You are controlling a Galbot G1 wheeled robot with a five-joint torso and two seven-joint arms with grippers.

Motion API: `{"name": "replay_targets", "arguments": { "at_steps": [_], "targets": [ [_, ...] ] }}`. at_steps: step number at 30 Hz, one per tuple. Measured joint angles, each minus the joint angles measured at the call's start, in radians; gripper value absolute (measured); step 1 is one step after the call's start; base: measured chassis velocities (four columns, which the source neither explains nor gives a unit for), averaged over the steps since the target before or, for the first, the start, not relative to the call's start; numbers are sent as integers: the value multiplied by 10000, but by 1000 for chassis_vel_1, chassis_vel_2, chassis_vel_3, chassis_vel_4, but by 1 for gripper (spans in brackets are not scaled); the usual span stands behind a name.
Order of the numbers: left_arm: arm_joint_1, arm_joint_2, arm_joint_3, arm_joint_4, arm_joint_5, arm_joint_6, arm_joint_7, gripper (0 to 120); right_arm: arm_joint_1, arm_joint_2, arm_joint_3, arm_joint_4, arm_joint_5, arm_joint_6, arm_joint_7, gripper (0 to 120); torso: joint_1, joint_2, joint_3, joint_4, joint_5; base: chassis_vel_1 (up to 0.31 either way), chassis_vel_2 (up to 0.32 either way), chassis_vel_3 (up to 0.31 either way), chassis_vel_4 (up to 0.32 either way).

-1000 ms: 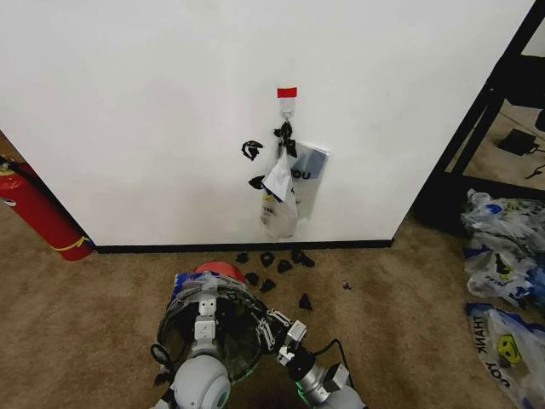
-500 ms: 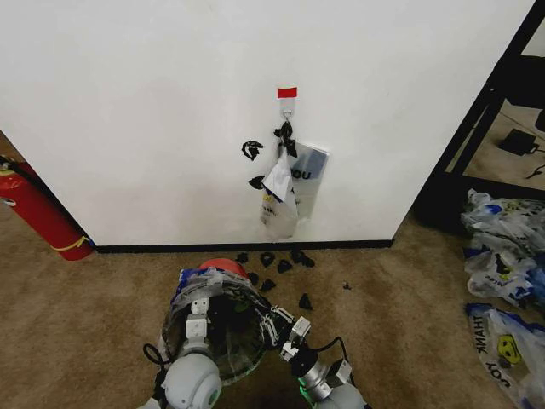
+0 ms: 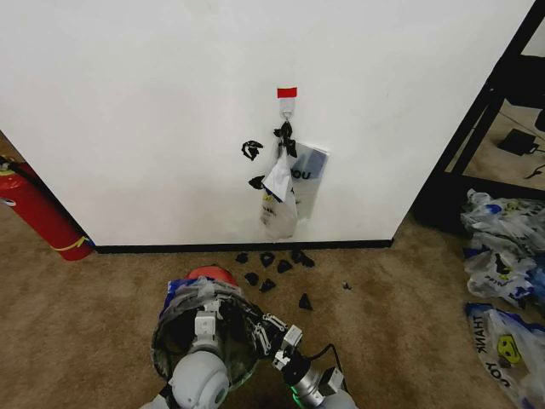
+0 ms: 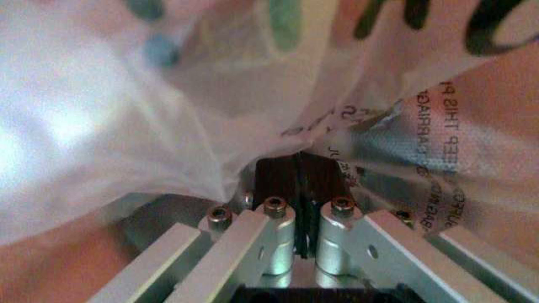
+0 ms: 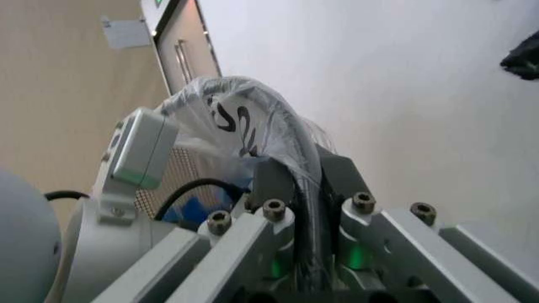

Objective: Pick up the garbage bag from the wall and place it over the trash bin.

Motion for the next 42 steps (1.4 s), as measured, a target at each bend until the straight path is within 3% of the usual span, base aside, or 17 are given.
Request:
{"name": "replay_targets", "arguments": {
  "at_steps": [6, 10, 19, 22, 24, 26, 28, 32, 42],
  "targets": [
    [332, 40, 221, -276, 151, -48, 48, 0, -16, 75, -23, 14, 74, -6, 207, 1, 0, 0, 0, 2, 1, 0, 0, 0, 0],
    [941, 76, 1028, -1288, 538, -143, 345, 0, 46, 251, -154, -4, 202, -79, 1354, 1, 0, 0, 0, 2, 0, 0, 0, 0, 0],
    [1678, 596, 964, -2580, 560, -209, 568, 0, 93, 251, 134, -57, 344, -206, 2132, 1, -1, 0, -1, -1, 0, 0, 0, 0, 0],
    [2677, 827, 552, -3889, 874, -441, 897, 0, 510, 120, 608, -521, 1425, -264, 1243, 1, -1, 0, 0, 1, 1, 0, 0, 0, 0],
    [3090, 912, 238, -4323, 1218, -664, 1086, 1, 749, -37, 781, -696, 2822, -617, 181, 1, -1, 0, -1, 3, 2, 0, 0, 0, 0],
    [3090, 912, 238, -4323, 1218, -664, 1086, 1, 749, -37, 781, -696, 2822, -617, 181, 1, -1, 0, -1, 3, 2, 0, 0, 0, 0],
    [3502, 1042, -139, -4773, 2066, -1099, 1273, 13, 1213, -238, 1059, -1362, 4530, -1096, -1572, 1, 0, 0, 0, 1, 1, 0, 0, 0, 0],
    [3774, 1240, -502, -5382, 2822, -1412, 1352, 31, 1764, -445, 1368, -2195, 5661, -1552, -2842, 1, 0, 0, 0, -1, 2, 0, 0, 0, 0],
    [3687, 1407, -681, -4566, 3204, -1737, 1243, 64, 1986, -594, 1730, -2353, 6398, -1955, -3425, 1, 0, 0, 0, 1, 1, 0, 0, 0, 0]
  ]
}}
